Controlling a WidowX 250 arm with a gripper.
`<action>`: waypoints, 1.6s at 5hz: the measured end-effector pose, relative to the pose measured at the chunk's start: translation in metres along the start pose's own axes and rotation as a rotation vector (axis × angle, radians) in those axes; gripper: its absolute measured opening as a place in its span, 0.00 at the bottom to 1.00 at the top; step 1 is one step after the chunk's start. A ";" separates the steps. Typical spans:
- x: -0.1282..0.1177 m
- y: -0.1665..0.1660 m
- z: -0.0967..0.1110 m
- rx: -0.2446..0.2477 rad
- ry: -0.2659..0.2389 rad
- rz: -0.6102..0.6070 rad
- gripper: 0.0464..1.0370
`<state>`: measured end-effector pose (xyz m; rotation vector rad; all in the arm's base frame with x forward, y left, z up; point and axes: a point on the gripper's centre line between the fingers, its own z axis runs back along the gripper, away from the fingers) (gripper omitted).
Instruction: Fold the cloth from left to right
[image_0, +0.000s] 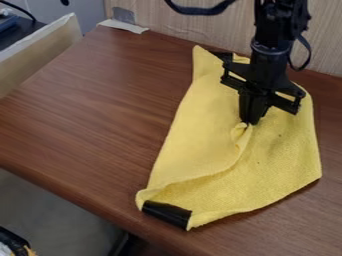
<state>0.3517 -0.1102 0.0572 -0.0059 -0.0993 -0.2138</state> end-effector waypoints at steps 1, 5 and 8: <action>0.001 -0.003 -0.004 -0.019 0.008 -0.014 0.22; 0.001 0.000 0.010 0.012 -0.006 -0.012 0.97; 0.000 -0.002 0.098 -0.005 -0.198 0.005 0.96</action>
